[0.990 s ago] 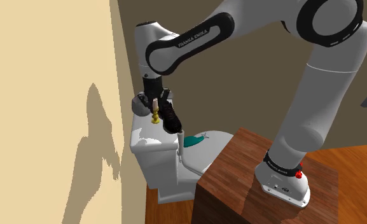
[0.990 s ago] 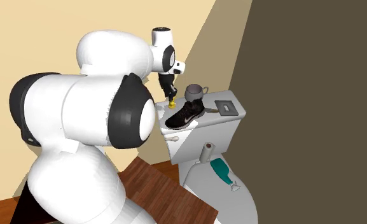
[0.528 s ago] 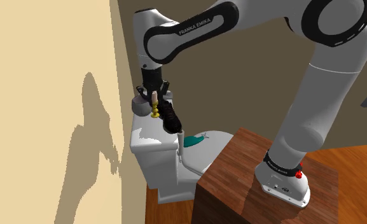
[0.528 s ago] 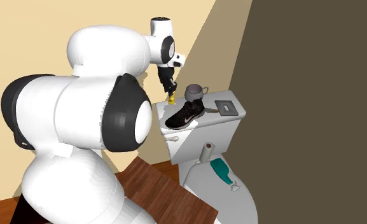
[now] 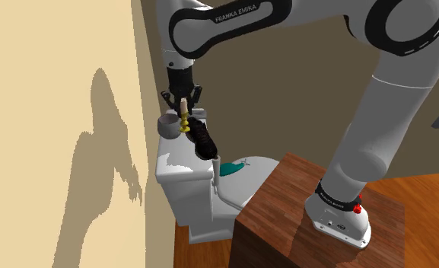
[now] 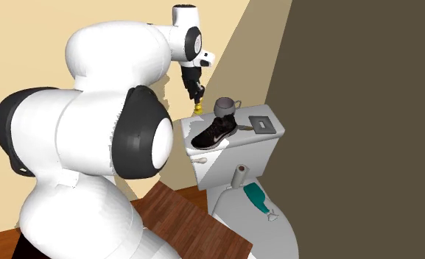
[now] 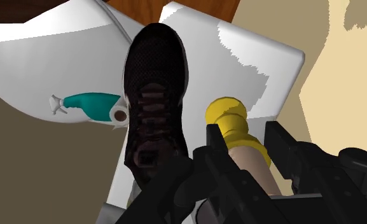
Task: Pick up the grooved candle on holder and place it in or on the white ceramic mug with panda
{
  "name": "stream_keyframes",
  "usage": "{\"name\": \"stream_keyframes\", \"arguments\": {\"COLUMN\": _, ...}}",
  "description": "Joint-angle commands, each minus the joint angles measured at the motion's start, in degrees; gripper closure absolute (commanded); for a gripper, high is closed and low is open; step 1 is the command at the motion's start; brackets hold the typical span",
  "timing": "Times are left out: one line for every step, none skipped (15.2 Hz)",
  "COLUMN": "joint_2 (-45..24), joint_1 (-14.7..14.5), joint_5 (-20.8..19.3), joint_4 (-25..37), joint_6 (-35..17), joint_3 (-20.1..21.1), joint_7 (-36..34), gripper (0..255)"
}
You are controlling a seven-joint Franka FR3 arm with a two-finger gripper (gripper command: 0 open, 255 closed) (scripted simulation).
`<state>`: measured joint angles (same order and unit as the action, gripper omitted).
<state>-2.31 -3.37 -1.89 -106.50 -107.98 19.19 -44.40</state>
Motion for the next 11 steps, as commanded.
{"name": "stream_keyframes", "arguments": {"joint_2": 0.2, "joint_1": 0.0, "joint_5": 0.1, "joint_4": 1.4, "joint_6": 1.6, "joint_3": 0.0, "joint_7": 0.1, "gripper": 255}}
{"name": "stream_keyframes", "arguments": {"joint_2": 0.3, "joint_1": 0.0, "joint_5": 0.1, "joint_4": 2.1, "joint_6": 2.4, "joint_3": 0.0, "joint_7": 0.1, "gripper": 255}}
{"name": "stream_keyframes", "arguments": {"joint_2": 0.4, "joint_1": 0.0, "joint_5": 0.2, "joint_4": 2.8, "joint_6": 3.1, "joint_3": 0.0, "joint_7": 0.1, "gripper": 255}}
{"name": "stream_keyframes", "arguments": {"joint_2": 0.4, "joint_1": 0.0, "joint_5": 0.2, "joint_4": 3.5, "joint_6": 3.9, "joint_3": 0.0, "joint_7": 0.2, "gripper": 255}}
{"name": "stream_keyframes", "arguments": {"joint_2": 0.4, "joint_1": 0.0, "joint_5": 0.2, "joint_4": 3.9, "joint_6": 4.3, "joint_3": 0.0, "joint_7": 0.2, "gripper": 255}}
{"name": "stream_keyframes", "arguments": {"joint_2": -1.5, "joint_1": 0.2, "joint_5": -0.4, "joint_4": 6.4, "joint_6": 5.0, "joint_3": -0.3, "joint_7": 0.6, "gripper": 255}}
{"name": "stream_keyframes", "arguments": {"joint_2": -3.4, "joint_1": 0.5, "joint_5": -1.1, "joint_4": 9.0, "joint_6": 5.8, "joint_3": -0.5, "joint_7": 1.0, "gripper": 255}}
{"name": "stream_keyframes", "arguments": {"joint_2": -5.4, "joint_1": 0.6, "joint_5": -1.7, "joint_4": 11.8, "joint_6": 6.6, "joint_3": -0.8, "joint_7": 1.4, "gripper": 255}}
{"name": "stream_keyframes", "arguments": {"joint_2": -7.5, "joint_1": 0.7, "joint_5": -2.3, "joint_4": 14.6, "joint_6": 7.5, "joint_3": -1.0, "joint_7": 1.8, "gripper": 255}}
{"name": "stream_keyframes", "arguments": {"joint_2": -9.6, "joint_1": 0.8, "joint_5": -2.9, "joint_4": 17.7, "joint_6": 8.5, "joint_3": -1.3, "joint_7": 2.3, "gripper": 255}}
{"name": "stream_keyframes", "arguments": {"joint_2": -11.8, "joint_1": 0.9, "joint_5": -3.5, "joint_4": 20.9, "joint_6": 9.6, "joint_3": -1.6, "joint_7": 2.7, "gripper": 255}}
